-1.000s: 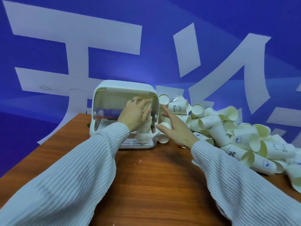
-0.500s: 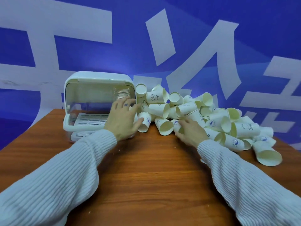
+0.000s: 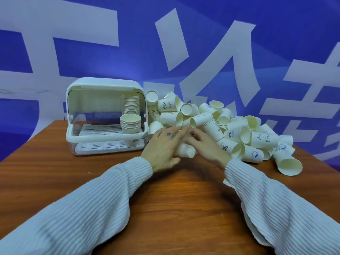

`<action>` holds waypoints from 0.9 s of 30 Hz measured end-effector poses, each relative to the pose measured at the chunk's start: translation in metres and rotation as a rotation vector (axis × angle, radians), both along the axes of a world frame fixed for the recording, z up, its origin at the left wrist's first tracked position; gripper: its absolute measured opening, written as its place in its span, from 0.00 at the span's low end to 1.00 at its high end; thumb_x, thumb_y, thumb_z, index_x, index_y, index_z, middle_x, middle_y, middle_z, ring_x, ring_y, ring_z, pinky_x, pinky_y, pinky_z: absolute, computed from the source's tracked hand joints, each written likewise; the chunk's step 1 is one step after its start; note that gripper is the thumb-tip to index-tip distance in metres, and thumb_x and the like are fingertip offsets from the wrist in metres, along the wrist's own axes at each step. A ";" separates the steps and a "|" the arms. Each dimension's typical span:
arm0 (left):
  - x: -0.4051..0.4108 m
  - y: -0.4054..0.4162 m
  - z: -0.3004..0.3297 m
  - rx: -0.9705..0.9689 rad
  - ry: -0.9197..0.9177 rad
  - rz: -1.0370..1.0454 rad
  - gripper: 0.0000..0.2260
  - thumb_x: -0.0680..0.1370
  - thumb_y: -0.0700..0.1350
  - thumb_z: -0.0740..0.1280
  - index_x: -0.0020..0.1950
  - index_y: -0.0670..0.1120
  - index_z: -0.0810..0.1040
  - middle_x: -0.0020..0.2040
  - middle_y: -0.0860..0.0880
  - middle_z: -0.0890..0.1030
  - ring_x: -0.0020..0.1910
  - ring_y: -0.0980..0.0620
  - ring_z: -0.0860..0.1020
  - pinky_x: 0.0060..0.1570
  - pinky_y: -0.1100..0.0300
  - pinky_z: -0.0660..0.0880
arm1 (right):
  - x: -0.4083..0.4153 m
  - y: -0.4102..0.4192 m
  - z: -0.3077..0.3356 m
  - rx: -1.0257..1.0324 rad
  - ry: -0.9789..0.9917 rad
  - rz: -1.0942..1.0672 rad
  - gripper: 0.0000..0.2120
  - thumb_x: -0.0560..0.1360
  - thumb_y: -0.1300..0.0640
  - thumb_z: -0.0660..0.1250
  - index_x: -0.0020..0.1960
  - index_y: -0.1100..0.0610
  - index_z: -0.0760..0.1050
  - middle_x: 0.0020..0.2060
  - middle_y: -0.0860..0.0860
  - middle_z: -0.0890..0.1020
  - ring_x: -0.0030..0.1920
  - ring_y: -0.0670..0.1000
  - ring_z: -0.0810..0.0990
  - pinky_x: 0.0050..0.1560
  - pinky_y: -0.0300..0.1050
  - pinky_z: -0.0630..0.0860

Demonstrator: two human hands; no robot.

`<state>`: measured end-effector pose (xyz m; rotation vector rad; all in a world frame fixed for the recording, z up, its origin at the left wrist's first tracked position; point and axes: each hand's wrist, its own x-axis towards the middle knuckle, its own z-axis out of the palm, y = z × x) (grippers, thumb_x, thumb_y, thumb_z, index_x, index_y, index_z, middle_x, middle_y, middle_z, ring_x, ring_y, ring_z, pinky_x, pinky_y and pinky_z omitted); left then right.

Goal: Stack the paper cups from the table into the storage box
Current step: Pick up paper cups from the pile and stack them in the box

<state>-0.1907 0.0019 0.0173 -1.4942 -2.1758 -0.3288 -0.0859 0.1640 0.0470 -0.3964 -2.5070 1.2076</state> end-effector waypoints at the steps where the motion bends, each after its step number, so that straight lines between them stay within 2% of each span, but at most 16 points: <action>1: 0.001 0.000 0.000 0.015 -0.049 0.009 0.49 0.72 0.55 0.73 0.83 0.51 0.44 0.74 0.44 0.71 0.70 0.42 0.71 0.72 0.47 0.64 | -0.002 -0.004 -0.001 -0.051 -0.004 0.030 0.27 0.70 0.32 0.64 0.62 0.46 0.77 0.56 0.44 0.83 0.54 0.46 0.82 0.60 0.57 0.79; 3: -0.002 -0.006 0.000 0.093 -0.175 0.061 0.47 0.73 0.52 0.71 0.83 0.50 0.45 0.68 0.42 0.76 0.62 0.40 0.77 0.64 0.44 0.73 | -0.011 -0.003 -0.003 -0.059 0.040 -0.037 0.26 0.76 0.33 0.65 0.68 0.47 0.75 0.60 0.42 0.81 0.57 0.44 0.80 0.65 0.53 0.76; 5: -0.006 -0.017 0.000 0.195 -0.300 0.120 0.46 0.73 0.53 0.71 0.82 0.53 0.45 0.68 0.42 0.76 0.61 0.40 0.78 0.58 0.43 0.77 | -0.026 0.003 -0.007 0.005 0.059 -0.195 0.31 0.77 0.38 0.68 0.75 0.52 0.69 0.66 0.48 0.78 0.64 0.49 0.78 0.69 0.52 0.73; 8: -0.012 -0.035 0.000 0.251 -0.403 0.160 0.45 0.74 0.53 0.72 0.83 0.53 0.46 0.75 0.43 0.70 0.65 0.42 0.77 0.59 0.45 0.77 | -0.054 0.002 -0.016 0.060 -0.008 -0.298 0.44 0.73 0.38 0.73 0.80 0.56 0.59 0.74 0.56 0.71 0.72 0.56 0.72 0.70 0.52 0.70; 10: -0.013 -0.047 0.000 0.265 -0.407 0.181 0.45 0.74 0.54 0.72 0.83 0.54 0.46 0.77 0.45 0.68 0.66 0.42 0.76 0.58 0.45 0.77 | -0.073 -0.004 -0.024 0.059 -0.056 -0.312 0.47 0.72 0.37 0.74 0.80 0.56 0.56 0.75 0.57 0.69 0.73 0.59 0.71 0.68 0.53 0.69; 14: -0.017 -0.069 0.002 0.302 -0.408 0.213 0.44 0.75 0.55 0.72 0.82 0.56 0.46 0.77 0.47 0.68 0.66 0.42 0.76 0.58 0.45 0.77 | -0.098 -0.017 -0.035 0.100 -0.079 -0.391 0.39 0.73 0.40 0.74 0.74 0.56 0.61 0.70 0.59 0.72 0.67 0.62 0.75 0.59 0.52 0.71; 18: -0.022 -0.083 0.007 0.392 -0.463 0.216 0.43 0.76 0.60 0.72 0.82 0.52 0.50 0.76 0.46 0.70 0.69 0.41 0.74 0.63 0.44 0.74 | -0.094 -0.017 -0.031 0.090 -0.095 -0.401 0.32 0.74 0.42 0.70 0.70 0.55 0.62 0.69 0.58 0.72 0.64 0.62 0.76 0.54 0.50 0.69; 22: -0.029 -0.088 0.015 0.537 -0.515 0.221 0.41 0.77 0.63 0.70 0.81 0.49 0.55 0.76 0.44 0.69 0.71 0.43 0.71 0.66 0.47 0.71 | -0.071 -0.015 -0.007 0.149 -0.187 -0.366 0.34 0.65 0.38 0.68 0.65 0.51 0.61 0.59 0.53 0.78 0.57 0.59 0.79 0.57 0.54 0.74; 25: -0.034 -0.093 0.021 0.691 -0.569 0.238 0.36 0.79 0.62 0.68 0.80 0.50 0.56 0.73 0.45 0.72 0.69 0.44 0.73 0.66 0.46 0.73 | -0.057 -0.015 0.015 0.170 -0.198 -0.317 0.31 0.67 0.39 0.69 0.63 0.51 0.64 0.56 0.51 0.79 0.55 0.57 0.79 0.59 0.55 0.76; 27: -0.038 -0.098 0.027 0.793 -0.584 0.274 0.36 0.78 0.61 0.68 0.79 0.51 0.56 0.72 0.45 0.72 0.68 0.44 0.73 0.65 0.44 0.74 | -0.057 -0.019 0.031 0.156 -0.125 -0.272 0.28 0.67 0.39 0.70 0.62 0.50 0.68 0.56 0.51 0.80 0.55 0.55 0.80 0.59 0.56 0.78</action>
